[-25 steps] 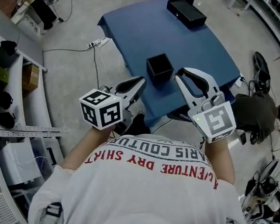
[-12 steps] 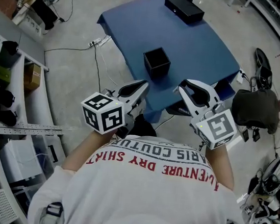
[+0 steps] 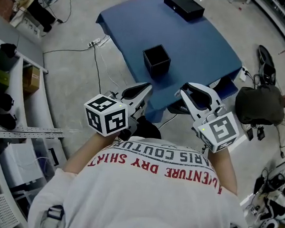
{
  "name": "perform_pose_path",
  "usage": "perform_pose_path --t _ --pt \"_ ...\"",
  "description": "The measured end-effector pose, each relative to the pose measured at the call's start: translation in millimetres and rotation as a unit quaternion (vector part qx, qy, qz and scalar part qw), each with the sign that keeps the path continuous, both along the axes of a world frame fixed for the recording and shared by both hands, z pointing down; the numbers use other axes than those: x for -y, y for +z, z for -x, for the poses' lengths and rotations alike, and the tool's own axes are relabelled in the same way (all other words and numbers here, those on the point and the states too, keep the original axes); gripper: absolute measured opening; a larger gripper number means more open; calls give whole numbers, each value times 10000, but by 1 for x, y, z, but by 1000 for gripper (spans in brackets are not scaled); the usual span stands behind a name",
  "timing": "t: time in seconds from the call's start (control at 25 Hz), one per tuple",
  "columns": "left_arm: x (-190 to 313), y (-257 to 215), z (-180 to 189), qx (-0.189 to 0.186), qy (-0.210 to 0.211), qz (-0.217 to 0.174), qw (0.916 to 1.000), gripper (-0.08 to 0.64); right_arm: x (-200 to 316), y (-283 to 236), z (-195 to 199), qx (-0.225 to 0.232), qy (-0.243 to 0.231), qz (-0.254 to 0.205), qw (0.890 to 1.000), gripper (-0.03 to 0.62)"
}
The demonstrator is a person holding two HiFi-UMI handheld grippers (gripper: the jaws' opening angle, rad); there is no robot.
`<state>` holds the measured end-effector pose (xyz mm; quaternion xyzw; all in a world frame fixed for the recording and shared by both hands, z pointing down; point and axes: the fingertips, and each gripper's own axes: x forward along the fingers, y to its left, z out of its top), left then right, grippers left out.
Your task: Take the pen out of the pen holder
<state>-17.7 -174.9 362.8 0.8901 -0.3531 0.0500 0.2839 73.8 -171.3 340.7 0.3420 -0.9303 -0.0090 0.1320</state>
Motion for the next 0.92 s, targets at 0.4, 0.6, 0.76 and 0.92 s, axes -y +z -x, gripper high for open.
perform_pose_path --t 0.4,0.6,0.76,0.92 --pt "-5 -2 0 -2 -13 -28 10000 32 -4 -3 -1 -2 -1 -53 10000 78" --pt "-4 -3 6 22 -40 -20 10000 32 -1 -4 4 5 -42 -74 10000 78" --pt "-3 -3 8 34 -75 -28 10000 32 -1 -6 7 16 -95 -121 9999 78" --pt "-5 -5 9 18 -83 -43 10000 32 -3 -8 9 6 -88 -118 9999 78"
